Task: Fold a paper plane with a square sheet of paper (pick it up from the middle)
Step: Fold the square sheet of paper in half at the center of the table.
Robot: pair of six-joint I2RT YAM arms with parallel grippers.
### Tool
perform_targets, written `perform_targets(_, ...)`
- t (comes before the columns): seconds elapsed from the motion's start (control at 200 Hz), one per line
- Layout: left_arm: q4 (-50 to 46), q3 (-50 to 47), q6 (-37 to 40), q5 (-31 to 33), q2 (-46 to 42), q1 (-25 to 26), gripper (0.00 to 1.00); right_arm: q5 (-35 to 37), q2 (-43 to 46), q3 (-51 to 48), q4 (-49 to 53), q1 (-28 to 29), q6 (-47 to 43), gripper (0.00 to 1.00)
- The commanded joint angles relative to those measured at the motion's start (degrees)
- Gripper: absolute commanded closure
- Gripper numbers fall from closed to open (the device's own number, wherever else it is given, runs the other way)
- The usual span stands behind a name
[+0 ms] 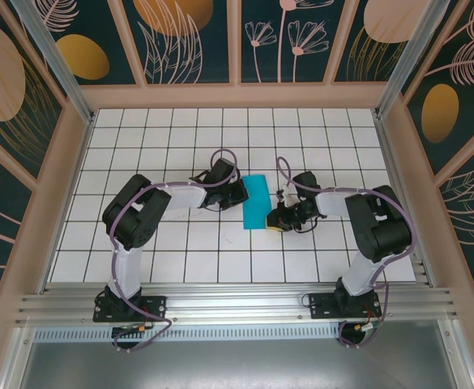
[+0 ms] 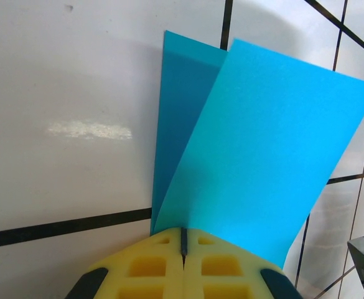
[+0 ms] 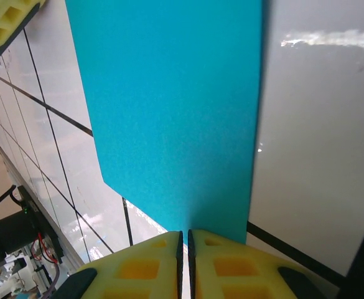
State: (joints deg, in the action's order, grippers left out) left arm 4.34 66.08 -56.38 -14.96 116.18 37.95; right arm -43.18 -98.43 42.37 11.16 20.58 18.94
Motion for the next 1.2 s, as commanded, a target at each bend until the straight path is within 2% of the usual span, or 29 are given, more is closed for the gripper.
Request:
perform_targets(0.0, -4.6, -0.1, 1.4, 1.1, 2.2, 0.4, 1.00, 2.4, -0.1, 0.1, 2.8, 0.6, 0.0, 0.85)
perform_targets(0.23, -4.7, 0.0, 1.4, 1.0, 2.2, 0.4, 1.00, 3.0, 2.7, 6.1, 3.8, 0.7, 0.9, 0.85)
perform_targets(0.535, -4.8, 0.0, 1.7, 1.0, 2.2, 0.3, 1.00, 2.4, -7.4, 16.1, -0.3, -1.6, 1.8, 0.84)
perform_targets(0.756, -5.1, 0.1, 1.8, 1.1, 2.2, 0.4, 1.00, 6.9, -11.9, 15.1, -0.9, -2.2, 1.9, 0.84)
perform_targets(1.046, -5.4, -0.3, 2.0, 1.6, 2.2, 0.4, 1.00, 2.7, -8.2, 17.7, -0.3, -3.0, 2.5, 0.82)
perform_targets(1.191, -5.4, -0.2, 2.1, 1.4, 2.3, 0.4, 1.00, 2.3, -10.3, 20.5, 0.2, -3.5, 2.0, 0.83)
